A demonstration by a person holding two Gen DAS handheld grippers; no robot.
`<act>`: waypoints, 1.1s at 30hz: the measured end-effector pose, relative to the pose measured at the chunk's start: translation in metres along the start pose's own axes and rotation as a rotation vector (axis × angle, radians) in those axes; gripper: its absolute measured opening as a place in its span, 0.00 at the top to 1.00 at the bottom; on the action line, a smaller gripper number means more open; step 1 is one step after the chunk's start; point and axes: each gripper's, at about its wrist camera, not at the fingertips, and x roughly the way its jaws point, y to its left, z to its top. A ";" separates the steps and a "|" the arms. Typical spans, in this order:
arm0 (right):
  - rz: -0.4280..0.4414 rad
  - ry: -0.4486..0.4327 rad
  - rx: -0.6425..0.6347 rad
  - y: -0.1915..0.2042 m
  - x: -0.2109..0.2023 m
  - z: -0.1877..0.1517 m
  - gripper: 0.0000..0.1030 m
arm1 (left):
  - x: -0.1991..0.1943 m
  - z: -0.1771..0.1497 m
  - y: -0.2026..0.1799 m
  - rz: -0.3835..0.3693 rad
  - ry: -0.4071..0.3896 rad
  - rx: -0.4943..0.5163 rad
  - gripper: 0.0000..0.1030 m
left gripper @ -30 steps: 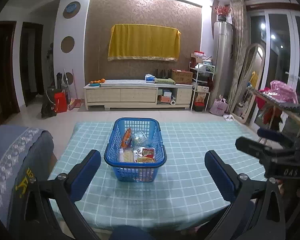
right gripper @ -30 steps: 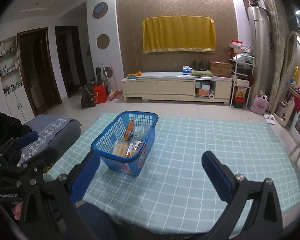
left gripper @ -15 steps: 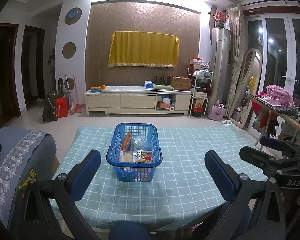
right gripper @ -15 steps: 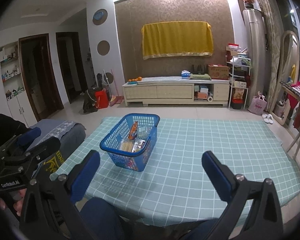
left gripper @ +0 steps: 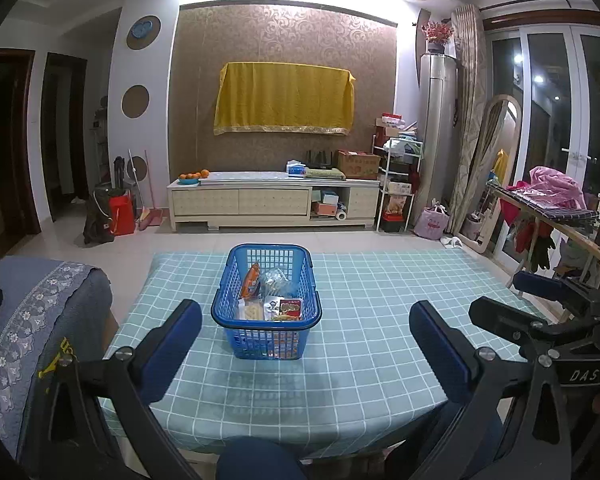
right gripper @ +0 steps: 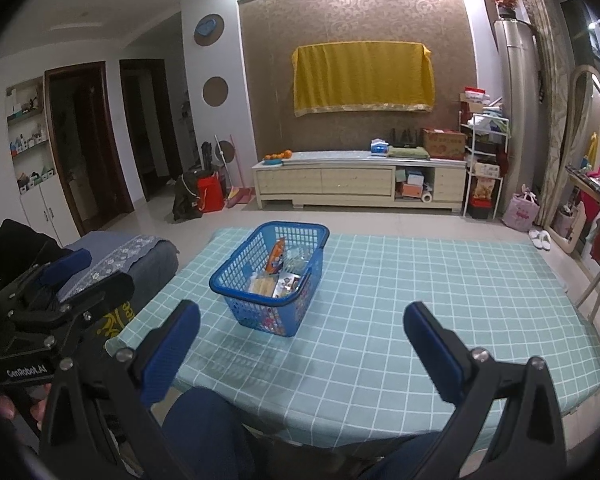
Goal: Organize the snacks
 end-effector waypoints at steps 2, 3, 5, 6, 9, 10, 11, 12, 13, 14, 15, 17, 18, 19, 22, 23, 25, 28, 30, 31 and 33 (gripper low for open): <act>0.001 0.002 0.003 0.000 0.000 -0.001 0.00 | 0.000 0.000 0.001 0.001 0.001 0.001 0.00; -0.006 0.004 0.004 0.000 0.000 -0.001 0.00 | 0.000 -0.001 0.001 0.002 0.002 0.001 0.00; -0.009 0.010 0.004 0.000 0.001 0.000 0.00 | 0.000 -0.001 0.002 -0.002 0.003 -0.005 0.00; -0.008 0.012 0.006 -0.001 0.000 0.000 0.00 | -0.001 -0.002 0.003 -0.004 0.004 -0.008 0.00; -0.007 0.010 0.005 -0.001 -0.001 0.000 0.00 | -0.002 -0.002 0.003 -0.006 0.005 -0.007 0.00; -0.005 0.008 0.004 -0.001 -0.002 0.000 0.00 | -0.002 -0.002 0.002 -0.004 0.005 -0.004 0.00; -0.006 0.006 0.004 -0.001 -0.002 0.000 0.00 | -0.003 -0.002 0.001 -0.001 0.005 -0.001 0.00; -0.007 0.003 0.003 -0.001 -0.003 0.001 0.00 | -0.002 -0.002 0.002 0.001 0.005 0.000 0.00; -0.006 0.003 0.003 -0.001 -0.003 0.001 0.00 | -0.002 -0.002 0.002 0.002 0.005 0.002 0.00; -0.005 0.004 0.004 -0.001 -0.003 0.001 0.00 | -0.003 -0.002 0.002 0.000 0.006 0.002 0.00; -0.005 0.003 0.004 -0.001 -0.004 0.002 0.00 | -0.003 -0.002 0.001 -0.003 0.006 0.000 0.00; -0.004 0.002 0.004 -0.001 -0.004 0.002 0.00 | -0.003 -0.002 0.001 -0.004 0.006 -0.001 0.00; -0.004 0.002 0.005 -0.001 -0.005 0.002 0.00 | -0.003 -0.002 0.002 -0.005 0.006 -0.001 0.00; -0.006 0.002 0.005 -0.001 -0.005 0.002 0.00 | -0.004 -0.002 0.001 -0.007 0.007 -0.001 0.00; -0.010 0.000 0.003 -0.001 -0.006 0.003 0.00 | -0.005 -0.002 0.000 -0.008 0.008 0.001 0.00; -0.009 0.001 0.003 -0.001 -0.007 0.004 0.00 | -0.005 -0.002 0.000 -0.008 0.008 0.003 0.00; -0.009 -0.002 0.006 -0.001 -0.007 0.004 0.00 | -0.006 -0.001 -0.001 -0.009 0.009 0.004 0.00; -0.009 -0.001 0.006 -0.001 -0.006 0.004 0.00 | -0.006 -0.002 -0.001 -0.009 0.011 0.000 0.00; -0.008 0.001 0.005 -0.001 -0.007 0.004 0.00 | -0.005 -0.002 0.000 -0.006 0.014 -0.001 0.00; -0.008 0.001 0.005 -0.001 -0.007 0.004 0.00 | -0.005 -0.002 0.000 -0.005 0.015 -0.004 0.00; -0.008 0.002 0.005 0.000 -0.008 0.004 0.00 | -0.005 -0.002 0.001 -0.007 0.016 -0.009 0.00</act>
